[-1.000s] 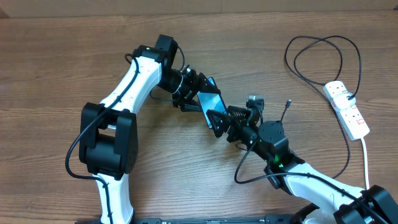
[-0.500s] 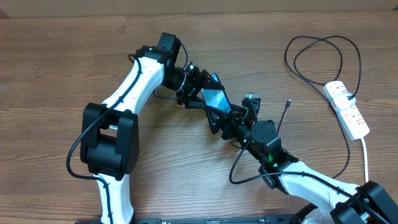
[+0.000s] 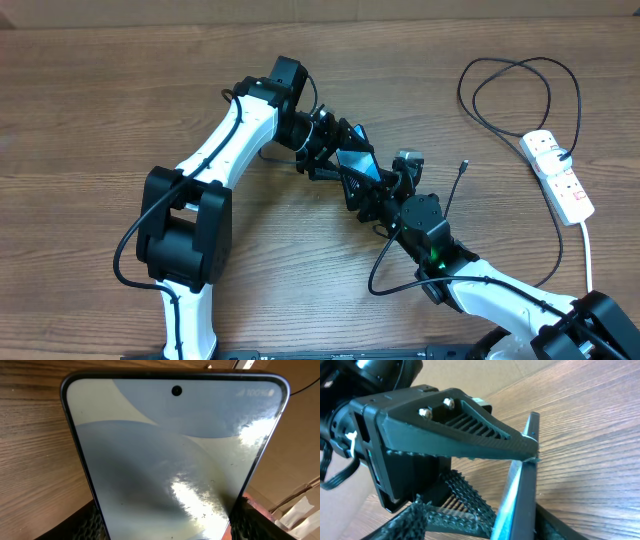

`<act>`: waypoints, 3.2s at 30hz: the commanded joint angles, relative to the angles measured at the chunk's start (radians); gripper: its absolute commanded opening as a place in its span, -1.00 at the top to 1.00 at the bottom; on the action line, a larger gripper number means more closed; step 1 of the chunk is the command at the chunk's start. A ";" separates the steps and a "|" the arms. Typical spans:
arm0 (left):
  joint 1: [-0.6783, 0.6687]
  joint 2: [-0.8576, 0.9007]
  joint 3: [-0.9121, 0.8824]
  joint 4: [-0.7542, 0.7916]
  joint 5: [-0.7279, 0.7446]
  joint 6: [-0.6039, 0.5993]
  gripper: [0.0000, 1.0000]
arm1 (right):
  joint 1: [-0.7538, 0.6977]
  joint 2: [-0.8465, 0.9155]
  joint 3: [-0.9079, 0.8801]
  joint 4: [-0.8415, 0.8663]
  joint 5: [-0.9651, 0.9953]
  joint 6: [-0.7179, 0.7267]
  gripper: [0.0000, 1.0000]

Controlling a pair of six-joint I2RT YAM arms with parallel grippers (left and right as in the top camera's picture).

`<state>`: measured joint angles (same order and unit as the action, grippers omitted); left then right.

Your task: Plug charger to phone and switch on socket

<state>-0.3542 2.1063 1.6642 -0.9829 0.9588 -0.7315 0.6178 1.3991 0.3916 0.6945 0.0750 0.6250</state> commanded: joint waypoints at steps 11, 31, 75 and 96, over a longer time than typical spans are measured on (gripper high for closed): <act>-0.039 0.006 0.028 0.001 0.056 -0.010 0.13 | 0.006 0.005 0.020 0.003 0.018 -0.005 0.23; -0.060 0.006 0.028 0.050 0.052 -0.032 0.11 | 0.006 0.005 0.020 -0.011 -0.035 0.033 0.64; 0.383 -0.119 0.147 -0.428 0.006 0.565 -1.00 | -0.080 0.005 0.019 -0.027 -0.604 0.667 0.92; 0.449 -0.774 0.146 -0.530 -0.420 0.530 -1.00 | -0.080 0.005 0.019 -0.006 -0.882 1.537 0.92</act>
<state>0.0982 1.3655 1.7958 -1.4952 0.5842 -0.1802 0.5430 1.4124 0.3931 0.6582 -0.7624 2.0171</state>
